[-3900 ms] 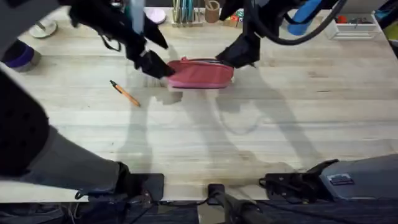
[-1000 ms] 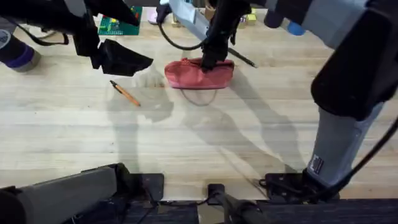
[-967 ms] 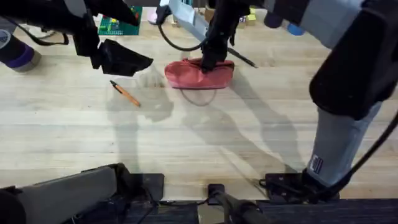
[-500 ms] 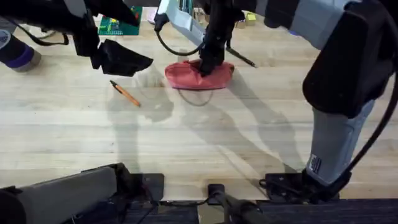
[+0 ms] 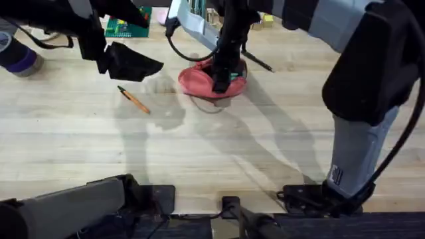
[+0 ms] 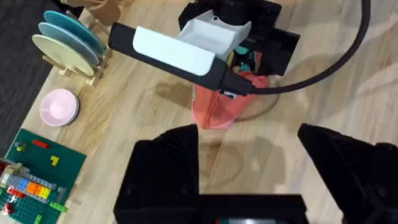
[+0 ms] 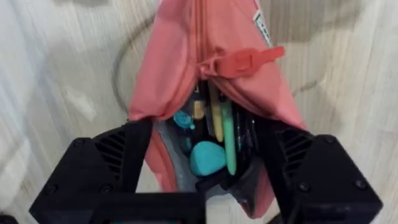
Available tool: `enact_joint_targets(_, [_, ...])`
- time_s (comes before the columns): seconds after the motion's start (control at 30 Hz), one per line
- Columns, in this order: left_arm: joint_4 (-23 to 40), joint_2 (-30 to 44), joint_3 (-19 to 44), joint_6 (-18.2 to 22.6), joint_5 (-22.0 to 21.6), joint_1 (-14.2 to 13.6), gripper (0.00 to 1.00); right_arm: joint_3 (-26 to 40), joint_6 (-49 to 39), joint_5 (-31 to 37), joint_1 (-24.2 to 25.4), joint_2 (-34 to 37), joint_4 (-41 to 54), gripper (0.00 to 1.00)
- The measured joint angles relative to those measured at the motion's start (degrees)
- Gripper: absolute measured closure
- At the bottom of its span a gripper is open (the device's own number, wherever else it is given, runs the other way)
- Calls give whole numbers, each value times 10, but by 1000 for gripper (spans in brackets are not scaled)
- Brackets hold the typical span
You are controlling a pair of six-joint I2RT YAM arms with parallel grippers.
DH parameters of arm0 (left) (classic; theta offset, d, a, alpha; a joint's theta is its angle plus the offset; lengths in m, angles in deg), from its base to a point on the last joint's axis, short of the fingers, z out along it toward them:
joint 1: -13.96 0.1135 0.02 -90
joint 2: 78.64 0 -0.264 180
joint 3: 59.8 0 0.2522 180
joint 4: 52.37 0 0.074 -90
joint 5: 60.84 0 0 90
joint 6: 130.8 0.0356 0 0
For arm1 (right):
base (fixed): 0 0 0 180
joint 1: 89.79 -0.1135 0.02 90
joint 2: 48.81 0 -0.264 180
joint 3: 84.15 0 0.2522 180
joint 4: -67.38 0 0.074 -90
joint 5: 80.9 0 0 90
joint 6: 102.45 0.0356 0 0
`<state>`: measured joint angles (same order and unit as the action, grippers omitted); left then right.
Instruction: Unzip the bag, pick up the pens from the table one at a time and place them inside, then zip the bag closed.
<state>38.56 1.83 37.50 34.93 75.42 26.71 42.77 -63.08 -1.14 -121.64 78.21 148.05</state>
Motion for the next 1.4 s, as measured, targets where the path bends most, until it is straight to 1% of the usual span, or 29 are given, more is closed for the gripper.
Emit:
enact_joint_targets(0.47, [0, 0, 0, 0, 0, 0, 7, 0, 1, 0, 0, 0, 2, 6])
enact_joint_targets(0.77, [0, 0, 0, 0, 0, 0, 8, 0, 25, -1, 0, -10, 9, 6])
enact_joint_targets(1.3, [-3, 0, 0, 0, 0, 0, 7, 0, 49, -5, -1, -138, 34, 6])
enact_joint_targets(1.33, [-3, 0, 0, 0, 0, 0, 7, 0, 82, -7, 17, -164, 30, 6])
enact_joint_targets(1.4, [-3, 0, 0, 0, 0, 0, 7, 0, 104, -9, 36, -174, 23, 6])
